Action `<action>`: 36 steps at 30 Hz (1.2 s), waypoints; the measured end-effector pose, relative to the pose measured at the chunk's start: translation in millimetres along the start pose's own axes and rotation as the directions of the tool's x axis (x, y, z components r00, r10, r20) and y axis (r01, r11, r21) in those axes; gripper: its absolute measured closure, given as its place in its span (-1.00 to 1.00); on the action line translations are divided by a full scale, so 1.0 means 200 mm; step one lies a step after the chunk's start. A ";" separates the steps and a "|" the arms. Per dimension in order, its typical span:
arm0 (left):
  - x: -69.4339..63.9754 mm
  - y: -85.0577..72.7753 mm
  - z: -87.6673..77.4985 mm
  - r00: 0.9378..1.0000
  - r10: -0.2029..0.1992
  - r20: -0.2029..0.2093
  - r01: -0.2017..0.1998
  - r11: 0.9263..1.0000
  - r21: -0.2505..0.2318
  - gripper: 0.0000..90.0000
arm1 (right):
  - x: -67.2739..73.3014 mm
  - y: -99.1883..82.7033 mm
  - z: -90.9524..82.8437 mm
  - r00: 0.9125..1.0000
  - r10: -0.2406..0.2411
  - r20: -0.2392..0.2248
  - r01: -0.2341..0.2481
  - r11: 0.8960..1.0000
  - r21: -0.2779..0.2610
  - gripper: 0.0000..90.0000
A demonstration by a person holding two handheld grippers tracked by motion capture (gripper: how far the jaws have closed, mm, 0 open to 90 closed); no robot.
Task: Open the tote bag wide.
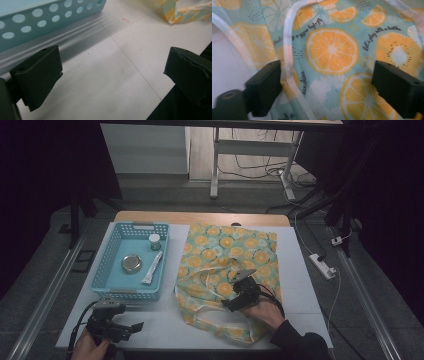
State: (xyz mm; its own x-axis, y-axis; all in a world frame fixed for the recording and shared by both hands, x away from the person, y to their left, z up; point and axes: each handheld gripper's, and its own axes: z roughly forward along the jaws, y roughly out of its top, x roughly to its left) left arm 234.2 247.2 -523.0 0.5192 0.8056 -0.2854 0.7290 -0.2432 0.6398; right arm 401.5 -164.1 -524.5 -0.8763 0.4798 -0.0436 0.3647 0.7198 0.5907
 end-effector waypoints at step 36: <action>0.00 0.00 0.00 1.000 -0.002 0.003 0.001 1.000 0.006 -0.95 | -0.02 0.09 -0.18 0.993 -0.006 -0.114 -0.011 0.989 -0.148 0.99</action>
State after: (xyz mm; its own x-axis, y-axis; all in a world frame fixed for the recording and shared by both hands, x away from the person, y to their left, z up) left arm 234.9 246.8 -523.4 0.5193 0.8045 -0.2883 0.7323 -0.2450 0.6353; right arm 399.1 -171.9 -484.5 -0.9087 0.4151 0.0448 0.3237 0.6327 0.7035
